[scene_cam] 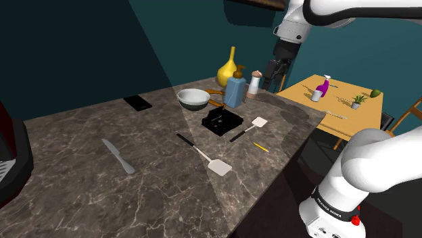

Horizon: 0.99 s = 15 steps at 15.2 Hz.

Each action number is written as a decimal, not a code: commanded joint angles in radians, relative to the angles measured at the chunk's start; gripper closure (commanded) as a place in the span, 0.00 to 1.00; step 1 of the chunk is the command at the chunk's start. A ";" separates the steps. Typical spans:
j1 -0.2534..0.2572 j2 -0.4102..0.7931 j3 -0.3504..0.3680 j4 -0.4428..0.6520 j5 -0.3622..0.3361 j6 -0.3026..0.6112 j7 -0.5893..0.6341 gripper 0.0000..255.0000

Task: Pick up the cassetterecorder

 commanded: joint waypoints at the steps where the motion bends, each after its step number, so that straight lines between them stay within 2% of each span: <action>1: 0.000 0.000 0.000 0.000 0.000 0.000 0.000 0.00; 9: -0.038 0.187 0.154 -0.024 0.095 0.240 0.373 0.00; 15: -0.079 0.390 0.254 0.038 0.110 0.408 0.651 0.00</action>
